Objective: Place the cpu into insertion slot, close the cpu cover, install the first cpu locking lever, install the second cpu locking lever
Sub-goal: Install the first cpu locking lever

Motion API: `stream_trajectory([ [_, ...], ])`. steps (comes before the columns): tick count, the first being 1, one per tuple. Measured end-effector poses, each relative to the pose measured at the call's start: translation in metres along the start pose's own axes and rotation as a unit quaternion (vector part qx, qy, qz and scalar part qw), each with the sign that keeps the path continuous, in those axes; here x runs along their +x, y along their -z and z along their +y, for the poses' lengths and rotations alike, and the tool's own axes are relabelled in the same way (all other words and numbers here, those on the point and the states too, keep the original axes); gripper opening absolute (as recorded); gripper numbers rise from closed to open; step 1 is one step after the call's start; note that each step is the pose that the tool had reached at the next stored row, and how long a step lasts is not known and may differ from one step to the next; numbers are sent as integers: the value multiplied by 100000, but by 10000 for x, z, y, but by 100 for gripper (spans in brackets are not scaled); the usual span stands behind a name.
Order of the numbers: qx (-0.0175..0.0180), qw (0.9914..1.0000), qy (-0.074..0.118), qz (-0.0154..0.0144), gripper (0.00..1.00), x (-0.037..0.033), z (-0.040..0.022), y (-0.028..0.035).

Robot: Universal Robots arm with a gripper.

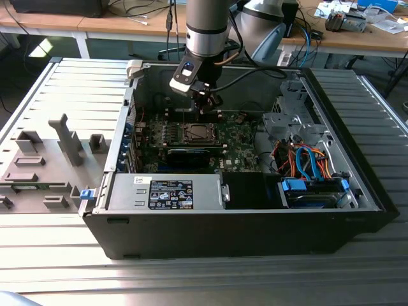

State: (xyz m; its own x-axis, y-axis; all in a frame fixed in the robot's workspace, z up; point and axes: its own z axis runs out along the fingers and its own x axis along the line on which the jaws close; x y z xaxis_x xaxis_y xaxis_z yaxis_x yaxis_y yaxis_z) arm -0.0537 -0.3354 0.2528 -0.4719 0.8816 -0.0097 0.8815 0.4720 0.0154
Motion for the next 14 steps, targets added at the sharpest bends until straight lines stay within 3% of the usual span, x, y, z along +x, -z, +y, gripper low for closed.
stream_trajectory([
  [14, -17, 99985, 1744, 27, 11, 0, 0, 0],
])
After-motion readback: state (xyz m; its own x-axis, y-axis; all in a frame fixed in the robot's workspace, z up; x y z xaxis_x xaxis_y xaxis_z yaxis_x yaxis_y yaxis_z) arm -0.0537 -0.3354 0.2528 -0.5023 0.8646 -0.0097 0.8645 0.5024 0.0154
